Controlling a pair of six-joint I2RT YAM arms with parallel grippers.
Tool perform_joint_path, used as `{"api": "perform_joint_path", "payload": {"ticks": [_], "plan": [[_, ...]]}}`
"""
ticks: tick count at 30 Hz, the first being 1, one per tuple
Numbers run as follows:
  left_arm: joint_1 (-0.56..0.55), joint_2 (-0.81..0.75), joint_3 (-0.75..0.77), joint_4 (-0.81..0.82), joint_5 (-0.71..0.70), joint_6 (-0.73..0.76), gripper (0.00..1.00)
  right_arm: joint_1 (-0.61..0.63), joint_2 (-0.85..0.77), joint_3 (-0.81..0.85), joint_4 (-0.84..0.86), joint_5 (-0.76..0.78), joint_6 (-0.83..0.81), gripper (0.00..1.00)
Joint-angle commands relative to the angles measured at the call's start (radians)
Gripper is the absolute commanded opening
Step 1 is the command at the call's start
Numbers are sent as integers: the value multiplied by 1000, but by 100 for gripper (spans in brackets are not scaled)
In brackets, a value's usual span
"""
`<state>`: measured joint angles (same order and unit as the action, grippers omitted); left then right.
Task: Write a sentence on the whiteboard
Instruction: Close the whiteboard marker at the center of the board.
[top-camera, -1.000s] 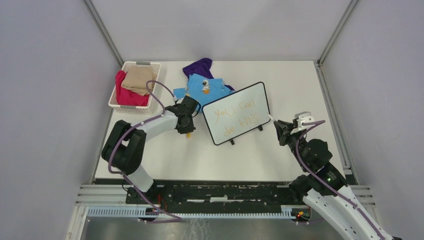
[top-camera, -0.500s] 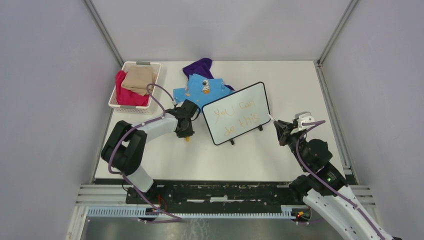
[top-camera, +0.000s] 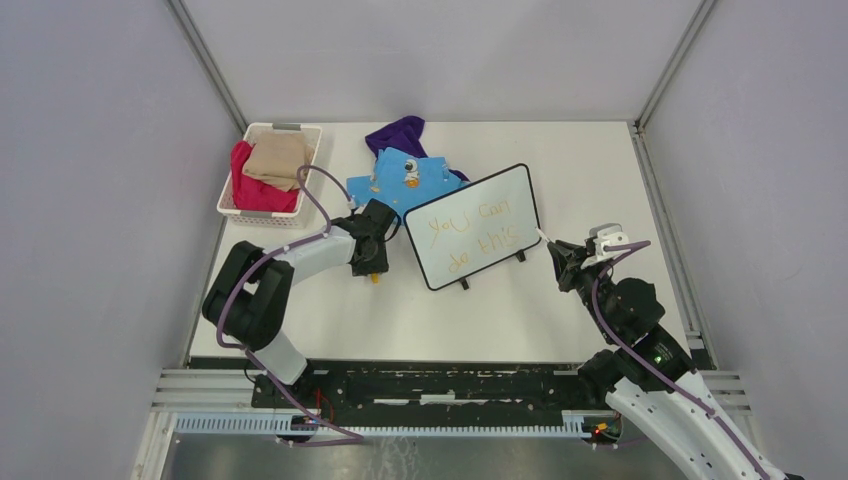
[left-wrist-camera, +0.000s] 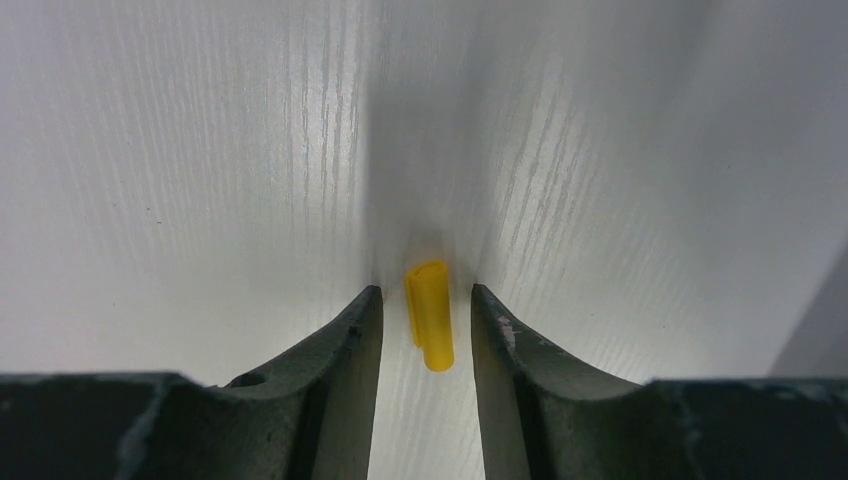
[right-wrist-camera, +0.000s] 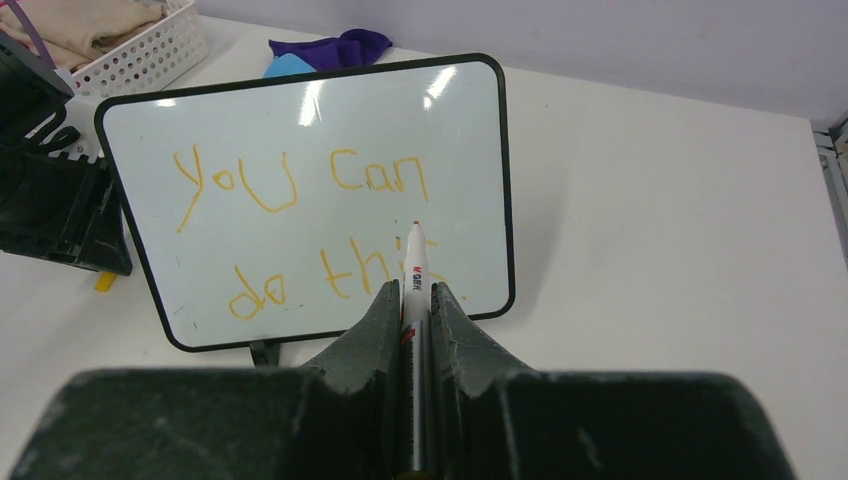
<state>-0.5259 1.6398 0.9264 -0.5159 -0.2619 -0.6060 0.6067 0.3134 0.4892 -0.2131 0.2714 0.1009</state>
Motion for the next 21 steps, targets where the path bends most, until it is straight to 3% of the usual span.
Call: {"api": "perform_joint_path", "payload": {"ticks": [1,21], "plan": [[-3,0,5,-22,0,55,44,4,-3,34,7,24,-19,0],[-4,-46,-23,-58,-9,12,39,2,4,31,21,14,-11,0]]}}
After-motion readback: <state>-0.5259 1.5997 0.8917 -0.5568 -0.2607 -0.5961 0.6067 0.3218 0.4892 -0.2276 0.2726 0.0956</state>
